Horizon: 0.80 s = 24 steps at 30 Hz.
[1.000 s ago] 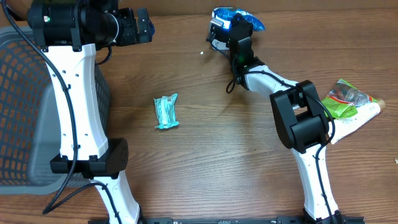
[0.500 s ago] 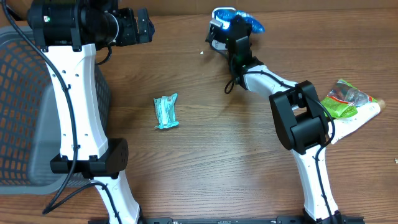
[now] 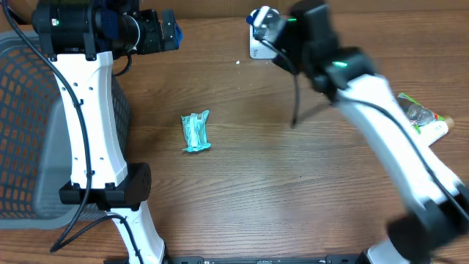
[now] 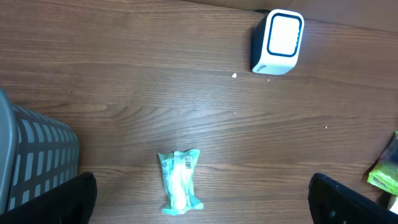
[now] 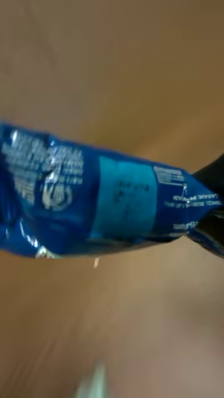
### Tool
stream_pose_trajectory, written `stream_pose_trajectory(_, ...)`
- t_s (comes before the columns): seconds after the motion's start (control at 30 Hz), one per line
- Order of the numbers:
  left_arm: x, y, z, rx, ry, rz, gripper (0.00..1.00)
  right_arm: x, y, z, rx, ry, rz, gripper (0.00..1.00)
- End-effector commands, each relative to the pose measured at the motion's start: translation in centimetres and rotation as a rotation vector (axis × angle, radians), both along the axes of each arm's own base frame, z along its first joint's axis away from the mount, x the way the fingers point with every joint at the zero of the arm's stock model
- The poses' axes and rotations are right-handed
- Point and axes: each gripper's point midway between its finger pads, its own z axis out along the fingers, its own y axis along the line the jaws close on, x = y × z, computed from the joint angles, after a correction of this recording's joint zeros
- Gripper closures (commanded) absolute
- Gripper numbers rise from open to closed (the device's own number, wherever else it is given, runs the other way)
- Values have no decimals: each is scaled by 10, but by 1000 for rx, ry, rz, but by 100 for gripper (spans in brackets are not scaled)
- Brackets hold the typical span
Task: Scan the item barcode
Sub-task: 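Carry the blue bar right and drop it on the pile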
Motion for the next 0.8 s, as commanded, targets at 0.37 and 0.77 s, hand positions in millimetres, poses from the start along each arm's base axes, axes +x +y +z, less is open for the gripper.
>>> stream_pose_trajectory(0.37, -5, -4, 8, -1, -22, -21, 0, -26, -112, -32, 705, 668, -752, 96)
stream_pose_trajectory(0.77, -4, -4, 8, -1, -22, -21, 0, -11, -281, -147, 692, 552, -1488, 96)
